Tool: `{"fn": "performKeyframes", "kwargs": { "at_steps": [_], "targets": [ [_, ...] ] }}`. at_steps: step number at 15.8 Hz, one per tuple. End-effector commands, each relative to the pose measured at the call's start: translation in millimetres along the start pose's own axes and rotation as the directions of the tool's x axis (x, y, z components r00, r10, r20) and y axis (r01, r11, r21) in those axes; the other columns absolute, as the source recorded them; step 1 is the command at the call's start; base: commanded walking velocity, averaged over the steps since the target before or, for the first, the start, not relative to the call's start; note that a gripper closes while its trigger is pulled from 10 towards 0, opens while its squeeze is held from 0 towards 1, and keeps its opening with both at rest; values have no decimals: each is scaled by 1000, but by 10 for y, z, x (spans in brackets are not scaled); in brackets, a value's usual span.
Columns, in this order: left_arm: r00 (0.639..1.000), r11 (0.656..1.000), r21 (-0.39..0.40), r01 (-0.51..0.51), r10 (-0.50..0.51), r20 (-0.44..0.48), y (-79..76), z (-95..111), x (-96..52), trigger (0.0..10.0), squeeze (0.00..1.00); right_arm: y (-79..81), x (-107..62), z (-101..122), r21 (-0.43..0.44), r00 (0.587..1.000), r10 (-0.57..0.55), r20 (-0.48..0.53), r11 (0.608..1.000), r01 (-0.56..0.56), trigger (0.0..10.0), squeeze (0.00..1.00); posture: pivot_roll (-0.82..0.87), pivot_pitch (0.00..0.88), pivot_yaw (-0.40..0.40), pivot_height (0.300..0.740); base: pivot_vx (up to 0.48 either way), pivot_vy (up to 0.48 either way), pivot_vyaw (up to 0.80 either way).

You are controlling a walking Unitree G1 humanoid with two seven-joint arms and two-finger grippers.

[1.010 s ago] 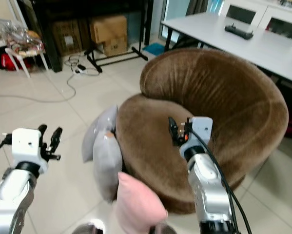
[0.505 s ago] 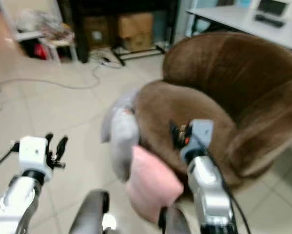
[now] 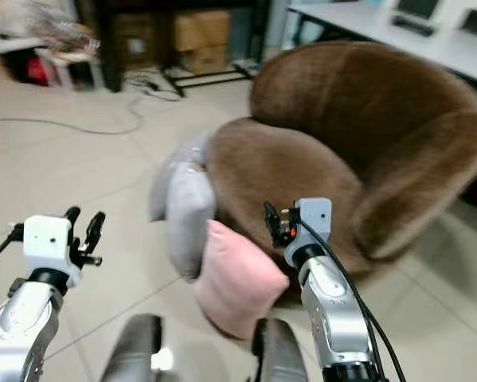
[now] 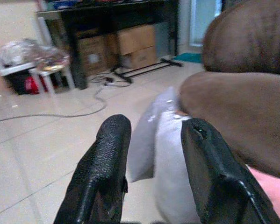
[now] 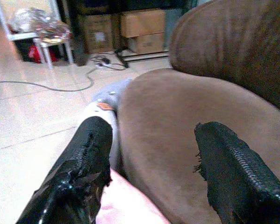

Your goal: Move the pillow to the sofa from floor

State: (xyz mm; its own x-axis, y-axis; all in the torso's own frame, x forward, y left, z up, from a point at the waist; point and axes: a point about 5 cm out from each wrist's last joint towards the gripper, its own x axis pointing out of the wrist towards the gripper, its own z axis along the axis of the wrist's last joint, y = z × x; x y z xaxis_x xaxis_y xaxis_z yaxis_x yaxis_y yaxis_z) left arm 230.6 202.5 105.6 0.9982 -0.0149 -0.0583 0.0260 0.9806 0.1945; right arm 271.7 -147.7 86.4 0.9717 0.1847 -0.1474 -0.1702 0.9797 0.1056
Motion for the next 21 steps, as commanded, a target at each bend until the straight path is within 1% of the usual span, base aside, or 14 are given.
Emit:
{"fn": "performKeyframes", "kwargs": {
  "at_steps": [1,11,13,16,18,21],
  "targets": [
    [1000,1000,1,2,-2,12,-11,17,18,10000,0,-32,34,30,-16,1000,-7,-2,1000,7,10000,0,75,0,-62,615,255,0,0],
    [1000,1000,1,2,-2,21,2,-7,20,10000,0,-10,62,34,-15,1000,10,-5,1000,-10,10000,0,81,0,-72,615,286,0,0],
    [1000,1000,19,-2,2,13,0,-24,30,10000,0,-18,60,31,-15,1000,7,-6,1000,-7,10000,0,81,0,-72,615,0,0,0],
    [1000,1000,3,15,-15,13,-6,-33,41,10000,0,-24,64,21,-7,1000,4,-14,1000,-5,10000,0,79,0,-71,615,0,0,0],
    [1000,1000,-3,19,-19,19,-5,-32,43,10000,0,-34,63,6,6,1000,-2,-24,1000,2,10000,0,79,0,-71,615,0,0,-753],
    [1000,1000,-8,22,-21,22,-6,-38,50,10000,0,-48,68,15,-8,1000,-5,-22,1000,5,10000,0,79,0,-73,615,280,0,-760]
  ]
}}
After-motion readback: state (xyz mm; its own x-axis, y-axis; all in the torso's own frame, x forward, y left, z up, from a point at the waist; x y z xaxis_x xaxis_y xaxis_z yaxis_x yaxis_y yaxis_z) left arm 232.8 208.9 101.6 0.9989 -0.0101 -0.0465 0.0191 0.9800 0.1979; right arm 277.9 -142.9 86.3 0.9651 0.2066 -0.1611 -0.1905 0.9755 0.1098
